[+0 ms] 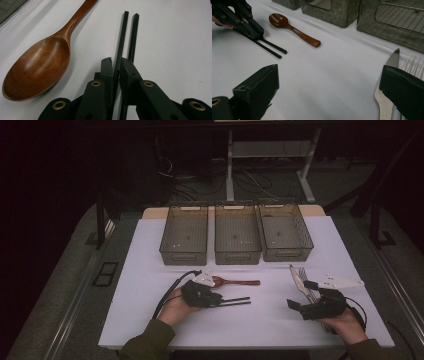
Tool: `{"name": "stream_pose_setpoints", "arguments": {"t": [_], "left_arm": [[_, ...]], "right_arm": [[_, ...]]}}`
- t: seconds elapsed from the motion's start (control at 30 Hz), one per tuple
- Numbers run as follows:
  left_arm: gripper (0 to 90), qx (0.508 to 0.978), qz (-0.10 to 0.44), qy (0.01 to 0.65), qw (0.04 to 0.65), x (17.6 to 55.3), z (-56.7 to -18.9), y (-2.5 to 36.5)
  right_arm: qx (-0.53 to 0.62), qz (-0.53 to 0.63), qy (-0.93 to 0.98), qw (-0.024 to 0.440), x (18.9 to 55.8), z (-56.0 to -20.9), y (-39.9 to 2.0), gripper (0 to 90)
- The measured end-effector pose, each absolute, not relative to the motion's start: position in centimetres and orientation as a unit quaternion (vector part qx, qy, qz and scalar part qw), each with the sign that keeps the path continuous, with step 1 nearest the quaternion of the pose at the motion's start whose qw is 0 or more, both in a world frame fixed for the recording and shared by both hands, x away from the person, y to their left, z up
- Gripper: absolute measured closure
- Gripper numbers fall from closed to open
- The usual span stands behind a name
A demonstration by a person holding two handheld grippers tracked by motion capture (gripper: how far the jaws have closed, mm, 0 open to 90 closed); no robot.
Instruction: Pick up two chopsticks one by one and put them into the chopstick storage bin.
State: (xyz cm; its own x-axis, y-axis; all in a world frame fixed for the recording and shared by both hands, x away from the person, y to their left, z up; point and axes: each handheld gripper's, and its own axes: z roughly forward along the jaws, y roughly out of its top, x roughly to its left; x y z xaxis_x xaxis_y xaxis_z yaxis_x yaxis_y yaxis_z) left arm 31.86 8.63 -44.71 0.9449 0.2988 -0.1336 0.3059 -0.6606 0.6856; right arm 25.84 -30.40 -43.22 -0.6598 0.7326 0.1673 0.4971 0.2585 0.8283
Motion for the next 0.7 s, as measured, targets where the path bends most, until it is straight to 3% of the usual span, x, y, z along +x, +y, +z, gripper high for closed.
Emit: {"name": "stream_pose_setpoints", "arguments": {"t": [0.7], "left_arm": [[84.3,0.912,0.003,0.137,0.387,32.06,-44.97,8.92]], "right_arm": [[0.389,0.465,0.784,0.129,25.87,-43.23,-30.36,2.1]]}}
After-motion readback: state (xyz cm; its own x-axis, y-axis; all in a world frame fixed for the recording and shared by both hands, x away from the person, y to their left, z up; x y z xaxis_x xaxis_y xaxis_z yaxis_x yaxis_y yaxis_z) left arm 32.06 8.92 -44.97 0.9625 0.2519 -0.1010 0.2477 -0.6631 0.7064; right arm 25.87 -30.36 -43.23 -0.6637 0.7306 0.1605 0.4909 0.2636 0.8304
